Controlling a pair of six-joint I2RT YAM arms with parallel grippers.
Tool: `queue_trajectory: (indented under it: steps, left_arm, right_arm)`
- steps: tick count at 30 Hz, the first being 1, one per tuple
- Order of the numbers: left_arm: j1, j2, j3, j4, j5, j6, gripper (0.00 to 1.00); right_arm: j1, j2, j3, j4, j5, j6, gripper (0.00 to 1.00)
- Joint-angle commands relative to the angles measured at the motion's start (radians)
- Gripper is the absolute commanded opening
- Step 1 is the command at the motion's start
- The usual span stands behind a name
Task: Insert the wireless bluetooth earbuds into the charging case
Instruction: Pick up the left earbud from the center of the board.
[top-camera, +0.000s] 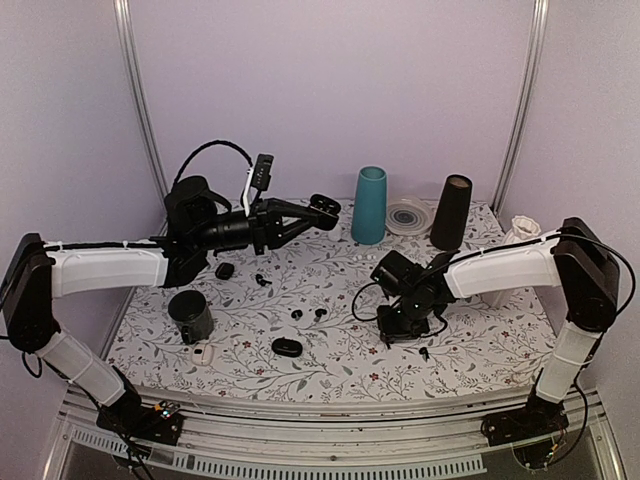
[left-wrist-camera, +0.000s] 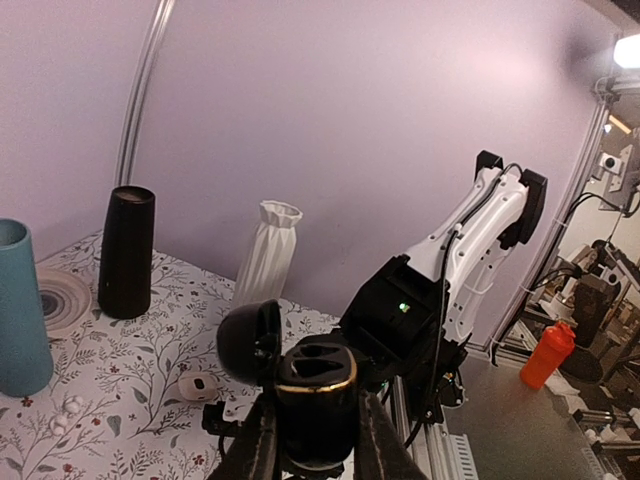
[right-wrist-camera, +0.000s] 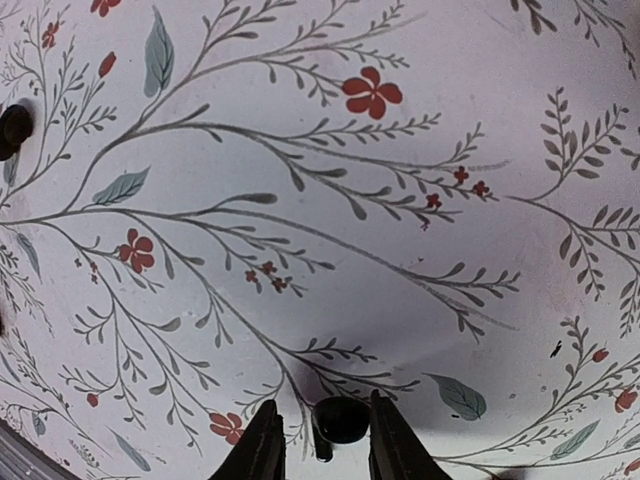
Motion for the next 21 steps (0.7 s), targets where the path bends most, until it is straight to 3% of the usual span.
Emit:
queue_trajectory:
  steps: [1,15,21]
  left_arm:
    - [0.017,-0.033,-0.014,0.033,-0.008,0.0,0.0]
    - [0.018,-0.033,-0.014,0.037,-0.006,-0.002,0.0]
    - [0.018,-0.033,-0.014,0.038,-0.005,-0.002,0.0]
  right_arm:
    - [0.032,0.039,0.045,-0.067,0.072,-0.002,0.29]
    - [0.046,0.078,0.086,-0.084,0.087,-0.003,0.28]
    - [0.05,0.089,0.103,-0.077,0.073,-0.011,0.23]
